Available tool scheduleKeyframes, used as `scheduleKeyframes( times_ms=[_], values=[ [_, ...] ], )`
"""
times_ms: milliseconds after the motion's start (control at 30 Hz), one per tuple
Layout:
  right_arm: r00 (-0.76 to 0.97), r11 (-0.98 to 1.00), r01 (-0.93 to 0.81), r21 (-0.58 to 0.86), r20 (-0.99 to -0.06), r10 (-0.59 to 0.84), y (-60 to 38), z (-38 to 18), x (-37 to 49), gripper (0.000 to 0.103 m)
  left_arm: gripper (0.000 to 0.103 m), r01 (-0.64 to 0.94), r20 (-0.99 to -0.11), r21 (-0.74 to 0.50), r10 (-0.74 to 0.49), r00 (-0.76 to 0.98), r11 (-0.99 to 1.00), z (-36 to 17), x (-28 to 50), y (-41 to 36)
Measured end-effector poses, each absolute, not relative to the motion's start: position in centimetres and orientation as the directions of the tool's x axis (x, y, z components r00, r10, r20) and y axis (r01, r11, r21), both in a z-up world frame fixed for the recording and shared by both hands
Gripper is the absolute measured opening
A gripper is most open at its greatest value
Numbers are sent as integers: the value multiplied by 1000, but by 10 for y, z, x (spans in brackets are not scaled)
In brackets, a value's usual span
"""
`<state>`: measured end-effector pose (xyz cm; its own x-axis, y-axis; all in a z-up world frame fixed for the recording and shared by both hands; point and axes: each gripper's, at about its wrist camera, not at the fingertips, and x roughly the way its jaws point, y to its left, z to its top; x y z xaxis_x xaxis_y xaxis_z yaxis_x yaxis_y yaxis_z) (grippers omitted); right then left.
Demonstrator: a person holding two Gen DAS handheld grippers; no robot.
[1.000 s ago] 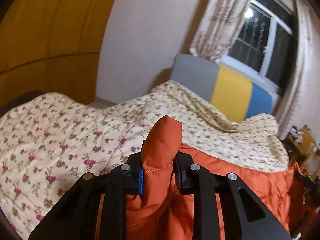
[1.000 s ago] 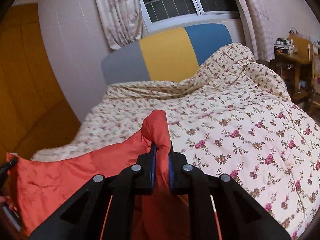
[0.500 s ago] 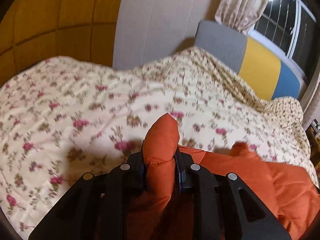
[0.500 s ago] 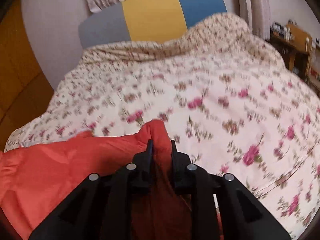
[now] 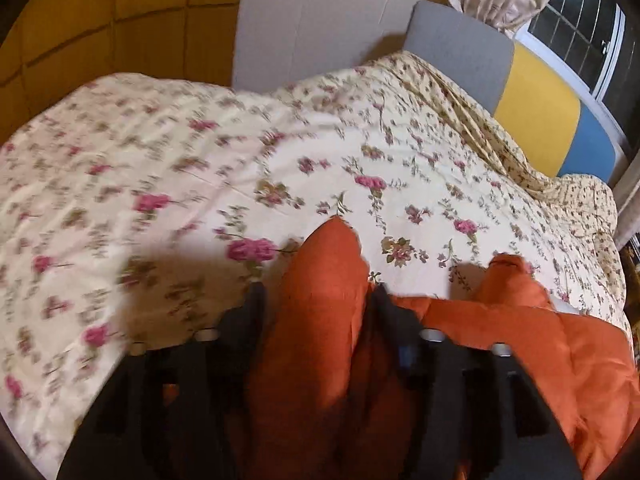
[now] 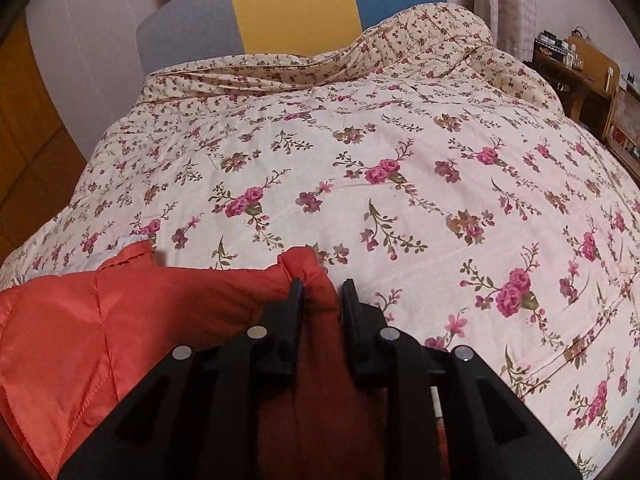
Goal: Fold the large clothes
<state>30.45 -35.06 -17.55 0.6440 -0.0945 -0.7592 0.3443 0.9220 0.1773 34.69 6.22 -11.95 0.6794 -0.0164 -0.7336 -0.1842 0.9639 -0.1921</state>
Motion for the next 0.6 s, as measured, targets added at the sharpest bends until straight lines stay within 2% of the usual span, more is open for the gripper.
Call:
scheduleKeyframes(
  times_ms=[100,167,233,333,400,467,533,600],
  values=[
    [641,920,355,164,-759,-112,-350,-174,304,29,68,-232,-594,-212,63,802,949,-77,290,55],
    [639,919,362,156,-759,-123,-350,-174,304,32,68,-171,-506,-283,4,862,944,-57,257,40],
    [638,918,366,151,-759,-129,-349,-174,303,33,68,-63,-464,-263,-69,883,963,-44,239,6],
    [639,916,371,151,-758,-134,-350,-174,302,37,68,104,-478,-158,-168,862,982,-42,244,-51],
    [639,914,375,153,-757,-135,-350,-173,302,39,68,138,-481,-92,-165,861,986,-47,253,-74],
    [639,913,378,154,-757,-137,-351,-173,301,39,67,141,-532,-15,-127,837,990,-64,273,-93],
    [638,912,379,158,-758,-134,-351,-173,302,40,66,117,-594,-16,-103,798,993,-86,292,-93],
    [642,910,377,171,-756,-124,-352,-174,300,41,66,120,-629,-66,-135,766,991,-108,300,-88]
  ],
)
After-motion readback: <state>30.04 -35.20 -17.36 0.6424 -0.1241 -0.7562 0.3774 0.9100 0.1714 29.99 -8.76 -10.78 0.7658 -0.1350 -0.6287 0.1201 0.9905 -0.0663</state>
